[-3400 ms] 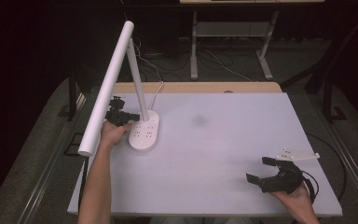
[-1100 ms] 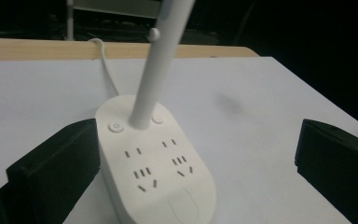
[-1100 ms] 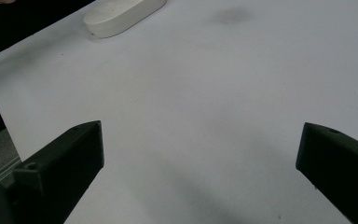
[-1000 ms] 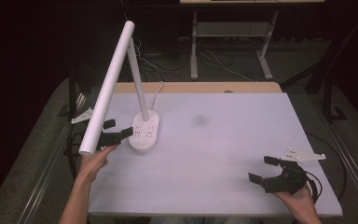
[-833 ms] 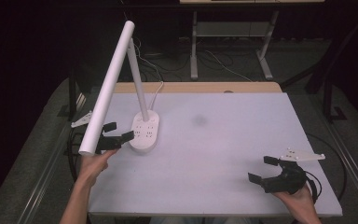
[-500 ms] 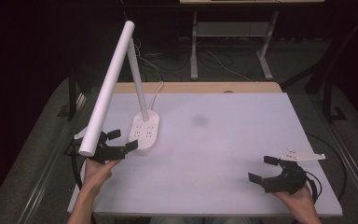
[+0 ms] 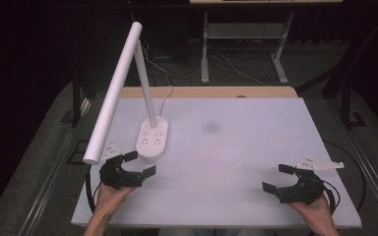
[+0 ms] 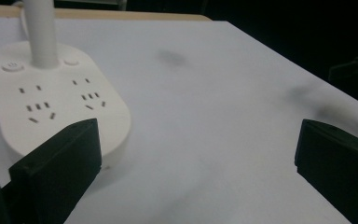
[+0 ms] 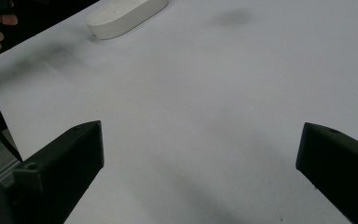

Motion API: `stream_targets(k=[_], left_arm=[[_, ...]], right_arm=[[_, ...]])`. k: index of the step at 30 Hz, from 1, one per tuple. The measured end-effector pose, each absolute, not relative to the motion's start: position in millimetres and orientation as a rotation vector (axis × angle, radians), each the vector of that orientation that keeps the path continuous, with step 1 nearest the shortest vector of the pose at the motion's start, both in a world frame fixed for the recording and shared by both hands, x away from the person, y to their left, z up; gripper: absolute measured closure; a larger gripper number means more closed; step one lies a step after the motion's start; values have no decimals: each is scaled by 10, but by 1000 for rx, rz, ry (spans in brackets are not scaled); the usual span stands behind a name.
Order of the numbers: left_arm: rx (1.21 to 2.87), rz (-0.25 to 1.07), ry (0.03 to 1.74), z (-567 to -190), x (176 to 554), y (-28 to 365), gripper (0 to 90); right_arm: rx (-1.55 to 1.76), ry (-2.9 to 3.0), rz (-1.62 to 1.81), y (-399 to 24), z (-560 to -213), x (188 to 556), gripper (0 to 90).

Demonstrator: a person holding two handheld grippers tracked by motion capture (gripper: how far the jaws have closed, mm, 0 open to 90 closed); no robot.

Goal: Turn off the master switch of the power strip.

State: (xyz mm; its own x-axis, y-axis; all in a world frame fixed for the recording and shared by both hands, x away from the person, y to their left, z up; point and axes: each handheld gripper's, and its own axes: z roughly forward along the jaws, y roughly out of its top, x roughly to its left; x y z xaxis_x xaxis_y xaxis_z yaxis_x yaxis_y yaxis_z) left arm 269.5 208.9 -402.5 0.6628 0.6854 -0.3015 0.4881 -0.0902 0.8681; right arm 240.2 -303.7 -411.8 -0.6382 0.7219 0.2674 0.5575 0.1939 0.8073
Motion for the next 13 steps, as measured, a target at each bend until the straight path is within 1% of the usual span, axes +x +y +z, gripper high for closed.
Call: stream_targets(k=[13], left_arm=[[1776,192,936,-4176,2538,1961,0]], right_arm=[[1245,2292,1431,-3038,-4120,2399,3]])
